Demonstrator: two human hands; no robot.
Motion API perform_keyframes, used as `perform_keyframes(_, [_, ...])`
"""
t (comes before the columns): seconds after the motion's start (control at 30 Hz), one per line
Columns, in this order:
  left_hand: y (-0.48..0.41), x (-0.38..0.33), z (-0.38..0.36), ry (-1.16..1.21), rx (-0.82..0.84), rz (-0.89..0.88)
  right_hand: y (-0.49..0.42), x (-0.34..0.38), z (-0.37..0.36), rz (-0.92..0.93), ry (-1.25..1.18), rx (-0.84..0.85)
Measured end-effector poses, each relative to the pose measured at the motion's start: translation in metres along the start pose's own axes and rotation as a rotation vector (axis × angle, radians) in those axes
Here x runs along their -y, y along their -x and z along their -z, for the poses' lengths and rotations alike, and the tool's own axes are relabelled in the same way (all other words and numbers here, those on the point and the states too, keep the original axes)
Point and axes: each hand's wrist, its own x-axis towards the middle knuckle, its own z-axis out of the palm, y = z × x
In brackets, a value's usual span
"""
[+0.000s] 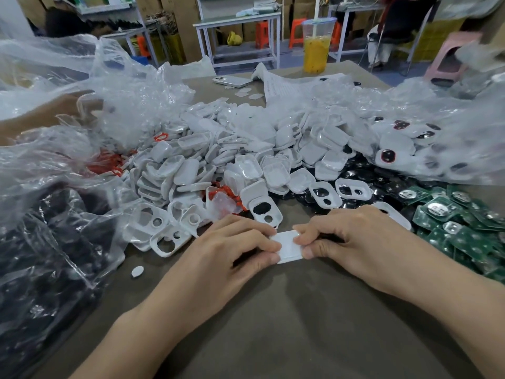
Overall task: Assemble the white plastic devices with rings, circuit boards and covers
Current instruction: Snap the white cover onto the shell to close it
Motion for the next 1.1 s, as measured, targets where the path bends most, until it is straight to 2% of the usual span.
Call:
perform_keyframes(0.33, [-0.005, 0.003, 0.000, 0.098, 0.048, 0.031, -0.004, -0.003, 0.006, 0.051, -0.052, 0.021])
perform_keyframes(0.5, [-0.007, 0.001, 0.001, -0.001, 0.063, 0.008, -0.005, -0.003, 0.006, 0.075, -0.080, 0.025])
perform_keyframes(0.83, [-0.006, -0.009, 0.005, -0.173, 0.093, -0.031, -0.004, -0.002, 0.003, 0.007, -0.128, 0.032])
perform_keyframes(0.93, [0.000, -0.008, 0.000, -0.007, -0.015, 0.150, 0.000, 0.000, -0.003, 0.012, -0.120, 0.003])
perform_keyframes(1.03, [0.004, -0.012, -0.001, 0.068, -0.195, 0.269, 0.006, 0.003, -0.008, 0.022, -0.170, -0.062])
perform_keyframes(1.1, [0.000, -0.019, 0.001, 0.293, -0.340, 0.356, 0.008, 0.003, -0.009, 0.051, -0.191, -0.107])
